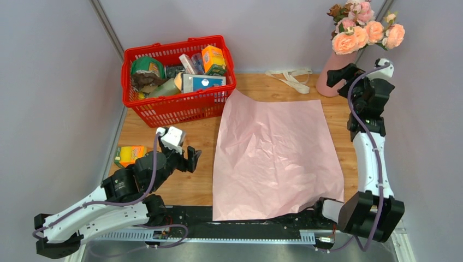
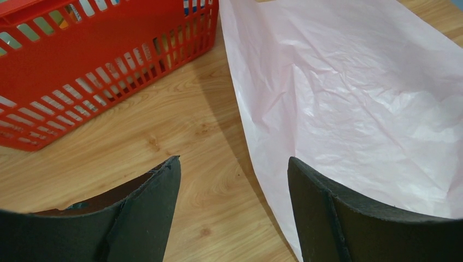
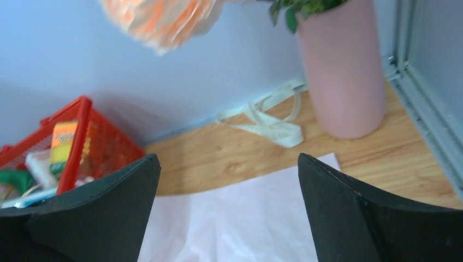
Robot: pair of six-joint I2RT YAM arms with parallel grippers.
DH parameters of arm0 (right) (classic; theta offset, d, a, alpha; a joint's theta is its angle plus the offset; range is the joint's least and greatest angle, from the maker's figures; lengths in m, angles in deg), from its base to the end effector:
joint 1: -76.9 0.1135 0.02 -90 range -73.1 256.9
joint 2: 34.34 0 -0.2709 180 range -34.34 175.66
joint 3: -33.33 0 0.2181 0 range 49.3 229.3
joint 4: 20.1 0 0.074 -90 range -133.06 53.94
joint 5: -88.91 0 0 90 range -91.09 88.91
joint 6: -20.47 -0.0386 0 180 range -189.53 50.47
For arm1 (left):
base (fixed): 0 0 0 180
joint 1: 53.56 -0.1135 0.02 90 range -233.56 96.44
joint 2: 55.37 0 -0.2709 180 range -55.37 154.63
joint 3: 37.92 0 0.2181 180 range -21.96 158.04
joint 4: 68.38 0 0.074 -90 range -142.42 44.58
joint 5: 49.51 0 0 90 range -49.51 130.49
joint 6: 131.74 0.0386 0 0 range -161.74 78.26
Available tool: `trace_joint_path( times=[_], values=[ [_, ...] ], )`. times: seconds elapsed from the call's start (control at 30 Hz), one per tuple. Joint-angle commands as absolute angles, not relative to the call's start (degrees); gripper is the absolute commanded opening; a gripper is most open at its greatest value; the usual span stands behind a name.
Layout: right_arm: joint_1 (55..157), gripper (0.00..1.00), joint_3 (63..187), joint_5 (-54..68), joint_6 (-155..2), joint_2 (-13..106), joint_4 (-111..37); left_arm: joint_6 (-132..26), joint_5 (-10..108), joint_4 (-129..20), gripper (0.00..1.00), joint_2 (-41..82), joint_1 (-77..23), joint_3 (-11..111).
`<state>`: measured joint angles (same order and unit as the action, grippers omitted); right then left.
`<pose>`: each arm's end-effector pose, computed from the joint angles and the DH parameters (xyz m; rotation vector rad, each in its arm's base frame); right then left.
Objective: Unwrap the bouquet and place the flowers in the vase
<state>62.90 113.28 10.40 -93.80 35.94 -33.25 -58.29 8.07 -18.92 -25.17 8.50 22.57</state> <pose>0.2495 -0.0543 0.3984 0.3889 1.5919 0.3009 0.0534 -0.0564 0.3248 0.3596 1.8372 -0.4133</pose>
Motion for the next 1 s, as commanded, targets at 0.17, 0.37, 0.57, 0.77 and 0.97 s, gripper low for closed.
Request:
trace_joint_path(
  times=[0.17, 0.37, 0.57, 0.77, 0.97],
  values=[
    [69.2, 1.00, 105.1, 28.1, -92.3, 23.8, -50.2, -60.3, 8.3, -20.8, 0.80, -26.5, 8.4, 22.2],
    [83.6, 1.00, 100.6, 23.7, -93.0, 18.2, -53.9, -69.0, 11.5, -21.8, 0.80, -25.8, 8.4, 21.5],
    [91.2, 1.00, 97.8, 26.0, -93.7, 15.1, -55.3, -74.2, 14.2, -24.4, 0.79, -25.3, 8.4, 20.8],
    [91.9, 1.00, 95.3, 26.7, -92.8, 9.4, -56.8, -76.5, 14.7, -28.7, 0.80, -26.7, 8.4, 18.2],
    [91.9, 1.00, 94.3, 27.8, -92.6, 6.3, -58.9, -76.6, 13.9, -27.4, 0.80, -26.6, 8.4, 18.3]
  ],
)
